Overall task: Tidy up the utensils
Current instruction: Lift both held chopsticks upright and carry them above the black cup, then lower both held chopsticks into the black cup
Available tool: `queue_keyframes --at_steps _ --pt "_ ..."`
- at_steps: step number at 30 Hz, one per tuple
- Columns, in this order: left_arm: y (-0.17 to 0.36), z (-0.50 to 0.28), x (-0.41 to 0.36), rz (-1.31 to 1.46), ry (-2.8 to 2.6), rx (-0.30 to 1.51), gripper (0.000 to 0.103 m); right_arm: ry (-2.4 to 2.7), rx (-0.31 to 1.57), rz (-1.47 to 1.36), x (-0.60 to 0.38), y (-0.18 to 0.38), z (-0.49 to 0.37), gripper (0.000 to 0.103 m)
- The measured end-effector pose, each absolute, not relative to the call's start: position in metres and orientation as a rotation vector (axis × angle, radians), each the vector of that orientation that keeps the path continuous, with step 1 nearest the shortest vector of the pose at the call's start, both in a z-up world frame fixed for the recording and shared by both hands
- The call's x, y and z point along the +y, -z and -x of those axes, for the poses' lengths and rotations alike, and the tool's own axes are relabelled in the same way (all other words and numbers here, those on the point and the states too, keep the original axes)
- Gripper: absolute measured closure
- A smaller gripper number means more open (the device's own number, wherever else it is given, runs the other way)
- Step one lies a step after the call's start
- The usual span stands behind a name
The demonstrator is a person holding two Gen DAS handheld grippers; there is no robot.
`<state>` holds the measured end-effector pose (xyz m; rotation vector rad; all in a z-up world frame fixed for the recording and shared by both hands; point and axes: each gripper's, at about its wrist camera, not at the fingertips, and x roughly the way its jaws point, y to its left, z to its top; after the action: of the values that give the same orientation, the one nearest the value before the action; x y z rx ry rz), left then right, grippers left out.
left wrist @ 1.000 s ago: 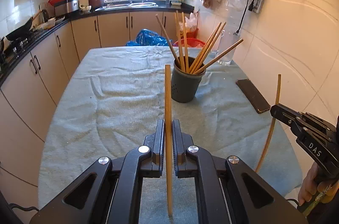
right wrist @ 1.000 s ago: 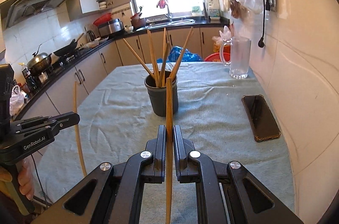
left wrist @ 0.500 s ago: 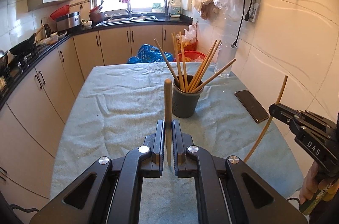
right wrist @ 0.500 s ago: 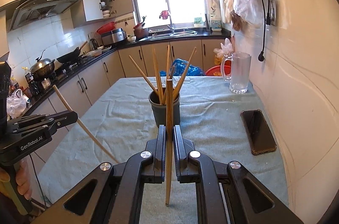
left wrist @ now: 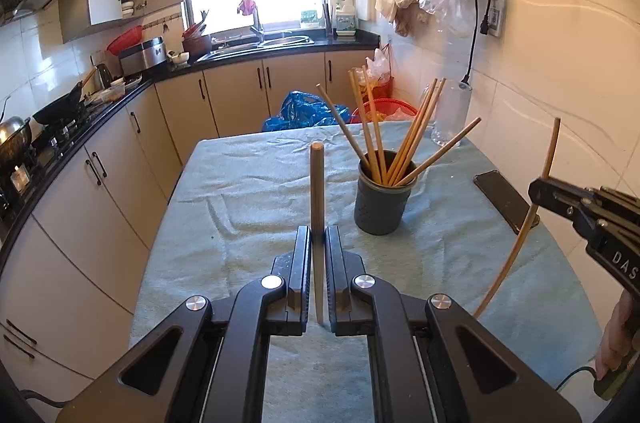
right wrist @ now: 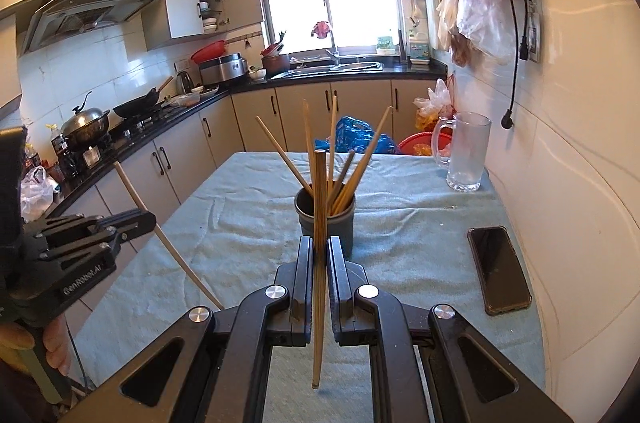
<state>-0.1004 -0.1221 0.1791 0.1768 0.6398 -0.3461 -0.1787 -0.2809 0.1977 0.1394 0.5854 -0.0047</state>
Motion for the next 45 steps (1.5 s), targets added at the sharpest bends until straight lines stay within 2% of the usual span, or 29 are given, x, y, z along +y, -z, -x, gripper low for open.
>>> queue_keyframes --at_steps 10,28,35,45 --pt "-0.185 0.082 -0.124 -0.156 0.393 0.663 0.097 -0.034 0.552 -0.129 -0.269 -0.219 0.144 0.096" --pt "-0.268 0.015 -0.166 -0.046 0.501 0.541 0.097 0.052 0.433 -0.087 -0.284 -0.266 0.06 0.096" --pt "-0.266 -0.021 -0.184 0.002 0.531 0.574 0.097 0.083 0.407 -0.058 -0.288 -0.262 0.037 0.096" --pt "-0.234 -0.053 -0.196 -0.006 0.497 0.632 0.097 0.047 0.391 -0.096 -0.294 -0.267 0.026 0.095"
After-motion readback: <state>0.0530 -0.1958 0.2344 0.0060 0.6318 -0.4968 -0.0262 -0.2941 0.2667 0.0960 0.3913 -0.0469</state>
